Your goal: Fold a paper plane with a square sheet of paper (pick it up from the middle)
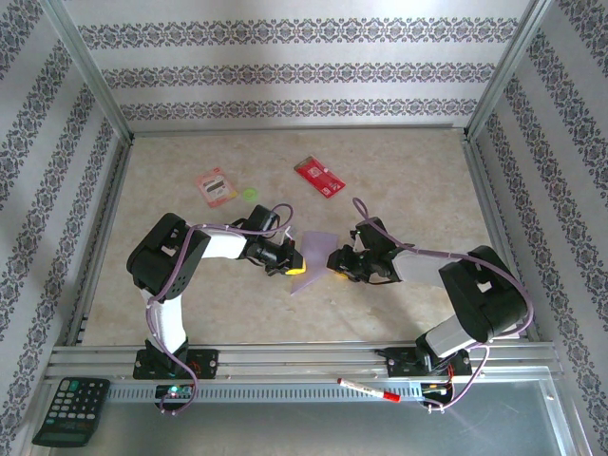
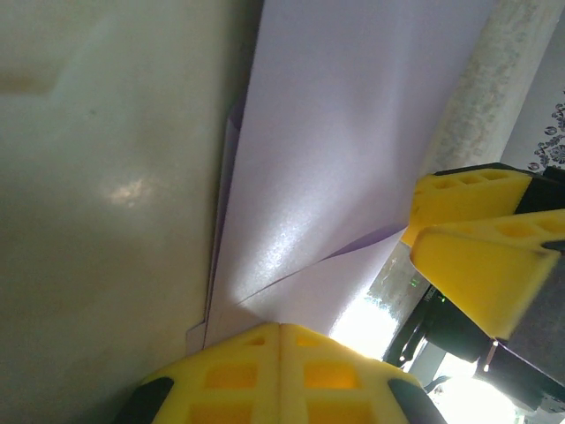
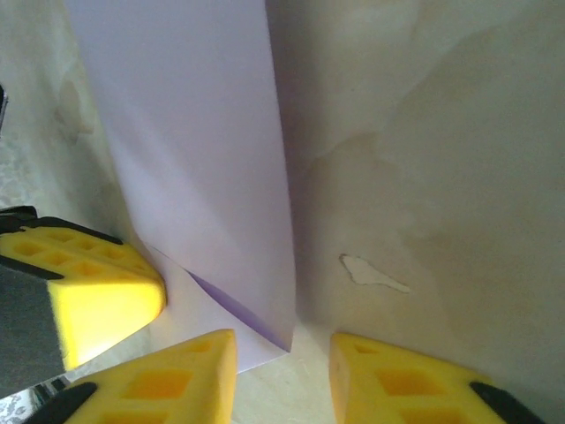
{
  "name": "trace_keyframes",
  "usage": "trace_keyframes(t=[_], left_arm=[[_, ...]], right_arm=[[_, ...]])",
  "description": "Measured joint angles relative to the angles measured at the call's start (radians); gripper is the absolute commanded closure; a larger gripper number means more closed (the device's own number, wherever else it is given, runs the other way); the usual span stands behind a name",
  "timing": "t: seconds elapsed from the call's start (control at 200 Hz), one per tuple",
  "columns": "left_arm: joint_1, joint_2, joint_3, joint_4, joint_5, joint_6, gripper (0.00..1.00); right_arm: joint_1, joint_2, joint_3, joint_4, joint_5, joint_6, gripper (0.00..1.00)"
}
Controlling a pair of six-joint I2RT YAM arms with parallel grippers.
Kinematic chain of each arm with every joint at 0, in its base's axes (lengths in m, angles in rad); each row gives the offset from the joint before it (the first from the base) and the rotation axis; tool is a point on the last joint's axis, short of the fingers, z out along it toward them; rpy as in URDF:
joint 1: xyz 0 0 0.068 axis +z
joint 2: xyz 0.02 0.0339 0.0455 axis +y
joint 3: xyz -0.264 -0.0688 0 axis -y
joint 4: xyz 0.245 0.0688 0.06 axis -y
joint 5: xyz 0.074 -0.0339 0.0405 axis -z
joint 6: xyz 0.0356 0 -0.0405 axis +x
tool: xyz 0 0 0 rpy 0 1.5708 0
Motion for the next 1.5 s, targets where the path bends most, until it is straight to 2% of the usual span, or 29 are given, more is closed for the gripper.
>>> trace_keyframes(t=[0.175,0.784,0.869,1.204,1.379,1.499], left_arm=[[0.0,0.0,0.0,0.0,0.0,0.0,1.0],[0.0,0.0,0.002,-0.004,0.0,0.001,1.0],[0.0,0.0,0.003,-0.006,-0.001,0.001,1.0],[0.0,0.0,0.01,-0.018,-0.003,0.001,1.0],[0.0,-0.012,0.01,-0.034,-0.017,0.002,0.89],[-0.01,-0.078,-0.008,-0.06,-0.059,0.02,0.78]], right_arm=[[-0.006,0.005,0.001,-0.007,-0.006,0.002,0.77],[0.0,0.0,0.005,0.032,-0.006,0.001,0.75],[0.0,0.0,0.005,0.033,-0.006,0.001,0.78],[-0.006,0.014,0.027,0.055,-0.015,0.0,1.0],[-0.006,0.005,0.026,0.047,-0.018,0.01,1.0],[-0.006,-0.042,0.006,0.032,-0.018,0.038,1.0]])
